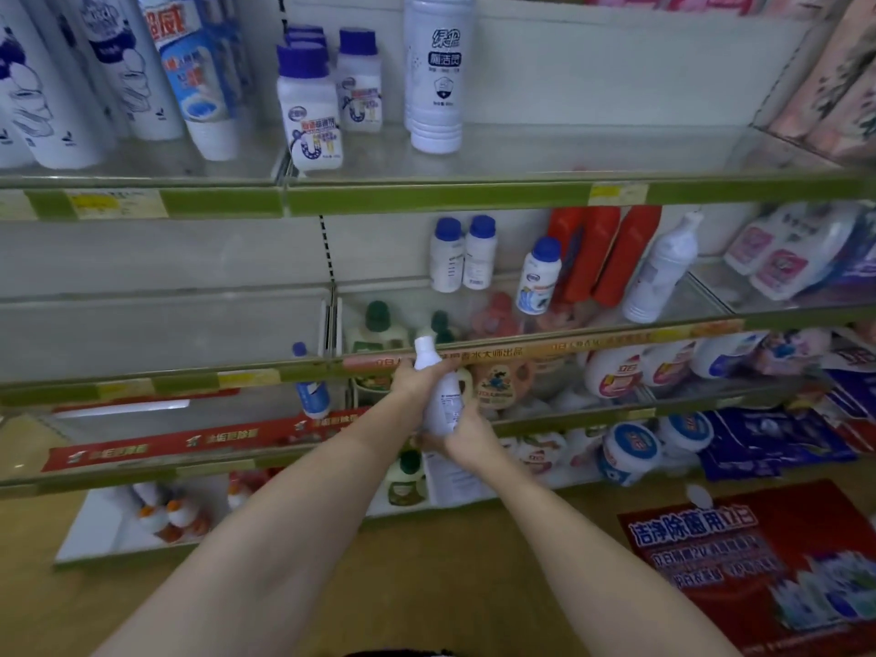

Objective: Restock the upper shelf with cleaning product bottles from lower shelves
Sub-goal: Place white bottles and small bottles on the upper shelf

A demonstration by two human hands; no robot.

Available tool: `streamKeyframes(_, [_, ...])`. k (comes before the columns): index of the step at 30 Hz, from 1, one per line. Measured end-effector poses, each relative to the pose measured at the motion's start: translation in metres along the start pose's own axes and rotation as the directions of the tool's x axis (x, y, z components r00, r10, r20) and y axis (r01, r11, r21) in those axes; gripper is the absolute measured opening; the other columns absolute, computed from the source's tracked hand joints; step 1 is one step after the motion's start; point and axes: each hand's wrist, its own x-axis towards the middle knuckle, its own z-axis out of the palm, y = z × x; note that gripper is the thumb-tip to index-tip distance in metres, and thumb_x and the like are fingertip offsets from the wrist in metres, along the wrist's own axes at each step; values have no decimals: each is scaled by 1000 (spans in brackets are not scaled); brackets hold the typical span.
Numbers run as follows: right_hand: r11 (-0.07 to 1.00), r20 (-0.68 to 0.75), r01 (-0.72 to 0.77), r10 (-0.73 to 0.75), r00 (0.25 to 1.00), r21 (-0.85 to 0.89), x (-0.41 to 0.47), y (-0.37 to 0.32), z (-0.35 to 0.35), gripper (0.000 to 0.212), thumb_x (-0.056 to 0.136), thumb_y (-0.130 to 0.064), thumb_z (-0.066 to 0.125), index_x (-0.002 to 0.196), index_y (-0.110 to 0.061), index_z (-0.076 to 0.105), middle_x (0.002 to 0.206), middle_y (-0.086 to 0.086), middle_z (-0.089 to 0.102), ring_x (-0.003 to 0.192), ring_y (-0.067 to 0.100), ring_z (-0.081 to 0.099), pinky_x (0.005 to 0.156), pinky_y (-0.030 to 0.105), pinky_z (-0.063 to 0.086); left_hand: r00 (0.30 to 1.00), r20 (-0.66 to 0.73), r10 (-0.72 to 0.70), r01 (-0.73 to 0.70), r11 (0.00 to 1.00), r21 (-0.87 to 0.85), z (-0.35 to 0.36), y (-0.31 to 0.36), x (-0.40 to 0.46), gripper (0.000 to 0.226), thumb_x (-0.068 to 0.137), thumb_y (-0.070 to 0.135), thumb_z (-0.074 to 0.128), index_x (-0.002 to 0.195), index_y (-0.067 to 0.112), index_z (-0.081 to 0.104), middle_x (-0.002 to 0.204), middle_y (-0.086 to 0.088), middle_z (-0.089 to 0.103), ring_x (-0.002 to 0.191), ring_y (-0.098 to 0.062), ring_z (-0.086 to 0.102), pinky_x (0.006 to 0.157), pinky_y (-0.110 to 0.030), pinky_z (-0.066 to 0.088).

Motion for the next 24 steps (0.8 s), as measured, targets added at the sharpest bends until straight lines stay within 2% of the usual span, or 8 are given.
streamKeyframes(4, [999, 143, -29, 23, 989, 41, 13, 24, -11, 103, 45, -50, 94, 128, -20, 41, 106, -2, 68, 95, 18, 68, 86, 44, 59, 996, -83, 6, -10, 999, -40, 12, -15, -3, 81, 71, 41, 85, 135, 9, 47, 110, -13, 64, 95, -33, 66, 92, -53, 54])
streamKeyframes(6, [995, 200, -40, 21, 980, 87, 12, 31, -18, 90, 49, -45, 95, 123, -21, 49, 106, 0, 70, 94, 18, 70, 86, 44, 60, 998, -63, -15, 14, 1000, -12, 11, -19, -7, 82, 73, 45, 83, 137, 10, 44, 117, -14, 62, 98, -33, 66, 88, -51, 55])
streamKeyframes(10, [945, 399, -148, 20, 917, 293, 1, 36, -29, 53, 69, -33, 82, 115, -15, 63, 104, 12, 76, 94, 30, 73, 93, 52, 58, 999, -16, -40, 40, 999, -29, -5, -23, -18, 66, 83, 42, 76, 134, 14, 46, 117, -11, 64, 91, -26, 68, 63, -34, 54])
streamKeyframes(13, [859, 546, -282, 3, 838, 428, -3, 33, -28, 56, 71, -35, 73, 118, -5, 65, 105, 19, 74, 92, 35, 70, 94, 49, 54, 999, 34, -17, 23, 985, -171, -18, -25, -23, 74, 72, 44, 85, 130, 15, 49, 114, -14, 67, 91, -29, 72, 70, -42, 60])
streamKeyframes(17, [823, 665, -359, -30, 747, 441, -5, 25, -25, 65, 71, -31, 75, 128, -2, 62, 112, 21, 71, 103, 37, 68, 96, 48, 55, 996, 58, -65, 73, 985, -157, -31, -22, -34, 76, 62, 45, 90, 121, 5, 62, 102, -15, 73, 81, -29, 73, 71, -41, 60])
streamKeyframes(20, [855, 670, -318, -46, 741, 410, -8, 21, -19, 42, 87, -26, 70, 122, -4, 63, 101, 15, 75, 88, 29, 74, 78, 39, 60, 996, -78, -39, 29, 993, -116, -33, -20, -38, 69, 64, 38, 89, 117, 1, 63, 101, -17, 74, 81, -31, 74, 67, -40, 60])
streamKeyframes(22, [892, 618, -240, -54, 784, 382, -11, 20, -14, 48, 83, -30, 80, 122, -6, 64, 104, 14, 76, 90, 28, 75, 83, 43, 60, 986, -169, -3, -7, 998, -58, -30, -16, -40, 62, 72, 35, 86, 116, 3, 56, 101, -15, 70, 83, -29, 73, 67, -39, 60])
streamKeyframes(24, [931, 563, -142, -78, 822, 336, -11, 18, -8, 57, 72, -37, 89, 118, -10, 68, 103, 11, 77, 94, 28, 75, 88, 45, 60, 968, -252, 17, -20, 1000, -11, -26, -14, -41, 62, 76, 37, 83, 117, 7, 48, 98, -10, 64, 88, -28, 69, 78, -41, 58])
